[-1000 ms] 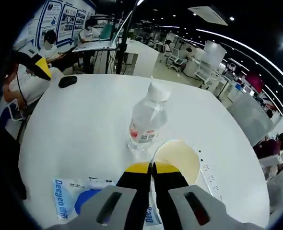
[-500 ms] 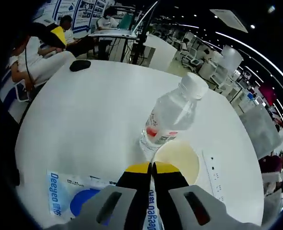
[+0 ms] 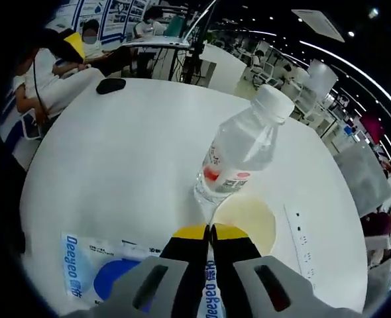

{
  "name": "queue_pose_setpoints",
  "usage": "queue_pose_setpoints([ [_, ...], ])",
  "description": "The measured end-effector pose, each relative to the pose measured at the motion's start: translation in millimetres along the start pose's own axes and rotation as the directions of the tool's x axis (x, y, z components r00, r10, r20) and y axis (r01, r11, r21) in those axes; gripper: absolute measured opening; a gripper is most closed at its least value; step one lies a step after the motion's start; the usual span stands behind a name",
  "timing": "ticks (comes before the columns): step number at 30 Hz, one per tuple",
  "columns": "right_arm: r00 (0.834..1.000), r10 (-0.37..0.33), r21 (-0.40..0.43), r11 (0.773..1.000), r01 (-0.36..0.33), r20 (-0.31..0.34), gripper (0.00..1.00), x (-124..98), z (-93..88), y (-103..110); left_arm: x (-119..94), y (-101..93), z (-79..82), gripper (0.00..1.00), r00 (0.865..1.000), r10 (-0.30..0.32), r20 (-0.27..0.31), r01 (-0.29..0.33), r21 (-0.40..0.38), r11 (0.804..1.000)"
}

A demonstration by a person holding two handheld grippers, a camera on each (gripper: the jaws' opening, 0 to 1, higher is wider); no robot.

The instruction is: Arrange the tabletop items into an orderly group along one side of the table until the central work area is clear of visible clutter.

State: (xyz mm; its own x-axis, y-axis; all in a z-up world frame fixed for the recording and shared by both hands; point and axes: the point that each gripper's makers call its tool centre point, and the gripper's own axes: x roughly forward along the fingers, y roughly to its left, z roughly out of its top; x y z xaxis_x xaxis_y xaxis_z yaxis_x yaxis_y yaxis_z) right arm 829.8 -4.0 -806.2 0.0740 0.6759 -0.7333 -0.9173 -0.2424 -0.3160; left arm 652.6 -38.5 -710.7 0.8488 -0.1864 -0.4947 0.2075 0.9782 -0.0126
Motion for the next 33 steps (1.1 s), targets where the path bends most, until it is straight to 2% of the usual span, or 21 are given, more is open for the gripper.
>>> queue_pose_setpoints([
  [8,1.000,0.011,-0.002,1.000,-0.011,-0.001,0.00,2,0.5,-1,1,1.2,-1.2,0.89,1.000,0.000,-0.004,0.000,0.000,1.000],
  [15,1.000,0.001,0.015,1.000,-0.001,0.010,0.11,-2,0.0,-1,4,-1.5,-4.3,0.89,1.000,-0.005,-0.018,0.005,0.007,1.000],
  [22,0.996,-0.063,0.085,0.995,0.057,0.069,0.25,-26,3.3,-11,6,-5.2,-1.2,0.89,1.000,-0.008,-0.014,0.008,0.018,1.000],
  [24,0.992,-0.105,0.140,0.986,0.093,0.077,0.29,-36,-3.3,-20,8,-7.3,0.2,0.89,1.000,-0.013,-0.015,0.013,0.025,1.000],
  [27,0.987,-0.138,0.180,0.976,0.122,0.079,0.32,-50,-11.5,-25,10,-10.1,2.4,0.89,1.000,-0.021,-0.015,0.022,0.033,0.999],
  [33,0.976,-0.208,0.299,0.937,0.179,0.068,0.36,-77,-40.9,-36,16,-16.5,8.3,0.89,0.999,-0.037,-0.009,0.037,0.039,0.999],
])
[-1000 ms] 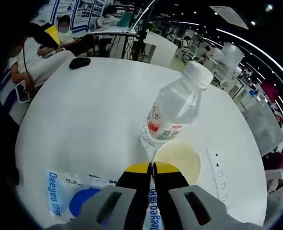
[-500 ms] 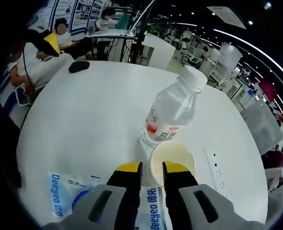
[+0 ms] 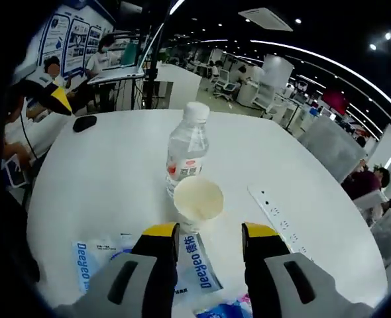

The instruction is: Arrange the tabletop items into an orderly group along one side of the table until the central work area is clear of visible clutter.

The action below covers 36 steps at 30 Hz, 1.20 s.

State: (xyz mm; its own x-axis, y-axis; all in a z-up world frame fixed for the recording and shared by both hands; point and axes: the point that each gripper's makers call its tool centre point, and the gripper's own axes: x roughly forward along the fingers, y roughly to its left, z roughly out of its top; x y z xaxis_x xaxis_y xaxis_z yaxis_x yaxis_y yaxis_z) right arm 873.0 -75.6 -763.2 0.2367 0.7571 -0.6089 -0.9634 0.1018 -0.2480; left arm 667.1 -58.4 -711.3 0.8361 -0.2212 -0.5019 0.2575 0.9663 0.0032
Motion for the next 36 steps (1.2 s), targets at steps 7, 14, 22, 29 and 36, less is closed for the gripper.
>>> queue_pose_setpoints([
  [7,0.997,-0.080,0.142,0.987,0.078,0.009,0.44,-33,-24.4,-20,17,-12.2,14.2,0.89,0.999,-0.034,0.036,0.034,-0.012,0.999],
  [14,0.989,-0.149,0.228,0.963,0.145,0.001,0.47,-67,-52.7,-38,40,-33.1,28.6,0.84,0.995,-0.092,0.038,0.092,0.024,0.996],
  [22,0.976,-0.219,0.285,0.935,0.210,0.003,0.49,-99,-90.9,-56,75,-60.0,50.3,0.77,0.985,-0.161,0.055,0.159,0.038,0.987],
  [29,0.968,-0.250,0.329,0.912,0.243,-0.022,0.48,-116,-123.0,-63,114,-82.9,63.3,0.76,0.977,-0.206,0.051,0.201,0.086,0.976],
  [36,0.961,-0.273,0.400,0.878,0.263,-0.032,0.45,-121,-147.7,-66,149,-79.2,59.6,0.72,0.981,-0.192,0.029,0.190,0.061,0.980],
])
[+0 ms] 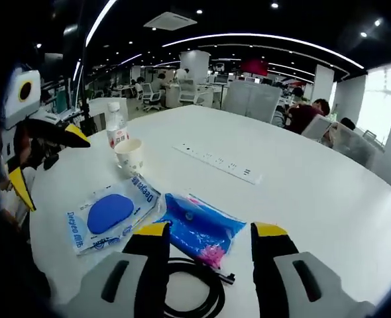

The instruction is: Arrange the tabletop items into an orderly group along one side of the table until the central work area is clear of visible clutter.

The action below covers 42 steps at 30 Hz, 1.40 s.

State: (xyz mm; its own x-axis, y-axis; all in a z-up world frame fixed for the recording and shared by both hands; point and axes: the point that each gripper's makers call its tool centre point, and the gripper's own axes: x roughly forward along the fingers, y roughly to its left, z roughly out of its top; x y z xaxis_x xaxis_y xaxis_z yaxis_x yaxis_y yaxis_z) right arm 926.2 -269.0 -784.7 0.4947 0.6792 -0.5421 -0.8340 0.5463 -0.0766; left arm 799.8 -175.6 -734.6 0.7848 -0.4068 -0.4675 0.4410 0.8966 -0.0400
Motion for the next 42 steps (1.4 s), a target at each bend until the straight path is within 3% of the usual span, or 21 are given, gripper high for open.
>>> queue_pose_setpoints([
  [6,1.000,-0.014,0.033,0.999,0.014,-0.011,0.41,-1,-10.2,-5,24,6.4,-8.6,0.60,1.000,-0.005,-0.013,0.004,-0.054,0.999],
  [12,0.999,-0.047,0.083,0.995,0.047,-0.008,0.31,5,-20.5,-20,49,25.3,-17.6,0.51,0.998,0.044,-0.041,-0.049,-0.131,0.990],
  [16,0.999,-0.044,0.146,0.988,0.044,-0.007,0.22,10,-25.4,-22,65,36.8,-18.9,0.44,0.997,0.058,-0.045,-0.064,-0.141,0.988],
  [20,0.999,-0.053,0.181,0.982,0.053,-0.005,0.22,18,-32.1,-23,77,37.8,-18.0,0.40,0.996,0.062,-0.063,-0.070,-0.128,0.989],
  [27,0.998,-0.054,0.195,0.979,0.061,-0.037,0.21,24,-41.9,-18,101,48.1,-33.1,0.34,0.991,0.074,-0.115,-0.088,-0.122,0.989],
  [42,0.997,-0.043,0.264,0.963,0.060,-0.069,0.12,31,-52.2,-25,123,56.5,-54.2,0.25,0.982,0.056,-0.181,-0.085,-0.158,0.984],
])
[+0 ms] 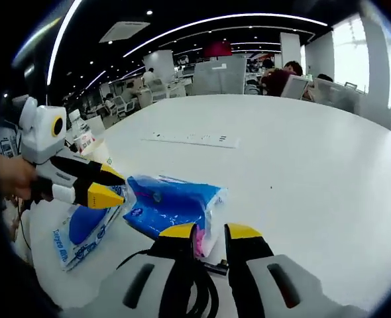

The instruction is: Arrange the tabletop items into an orderly group along one side of the table until the central work area is clear of visible clutter.

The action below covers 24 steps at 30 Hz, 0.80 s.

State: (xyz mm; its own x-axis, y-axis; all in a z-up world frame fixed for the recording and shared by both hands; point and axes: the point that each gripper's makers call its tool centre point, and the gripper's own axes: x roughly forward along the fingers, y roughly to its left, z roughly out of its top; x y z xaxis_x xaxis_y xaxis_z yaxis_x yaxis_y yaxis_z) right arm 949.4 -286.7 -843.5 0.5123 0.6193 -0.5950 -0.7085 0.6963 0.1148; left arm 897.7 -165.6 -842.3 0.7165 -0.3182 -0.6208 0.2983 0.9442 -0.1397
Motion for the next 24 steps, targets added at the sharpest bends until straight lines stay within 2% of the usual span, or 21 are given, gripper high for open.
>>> queue_pose_setpoints([
  [3,1.000,0.007,0.004,1.000,-0.007,-0.009,0.09,1,-2.8,2,4,1.2,-4.5,0.22,1.000,-0.001,-0.014,0.001,0.009,1.000],
  [9,1.000,0.000,-0.011,1.000,0.000,-0.017,0.00,3,-6.0,1,7,4.8,-6.0,0.04,1.000,0.012,-0.026,-0.011,0.019,1.000],
  [18,1.000,-0.011,-0.030,0.999,0.011,0.000,0.00,0,-3.0,-2,6,6.4,-2.2,0.00,1.000,0.010,-0.007,-0.010,0.022,1.000],
  [24,0.999,-0.028,-0.036,0.999,0.030,0.039,0.00,-11,8.8,-12,1,-4.0,15.6,0.00,0.999,0.008,0.032,-0.009,0.031,0.999],
])
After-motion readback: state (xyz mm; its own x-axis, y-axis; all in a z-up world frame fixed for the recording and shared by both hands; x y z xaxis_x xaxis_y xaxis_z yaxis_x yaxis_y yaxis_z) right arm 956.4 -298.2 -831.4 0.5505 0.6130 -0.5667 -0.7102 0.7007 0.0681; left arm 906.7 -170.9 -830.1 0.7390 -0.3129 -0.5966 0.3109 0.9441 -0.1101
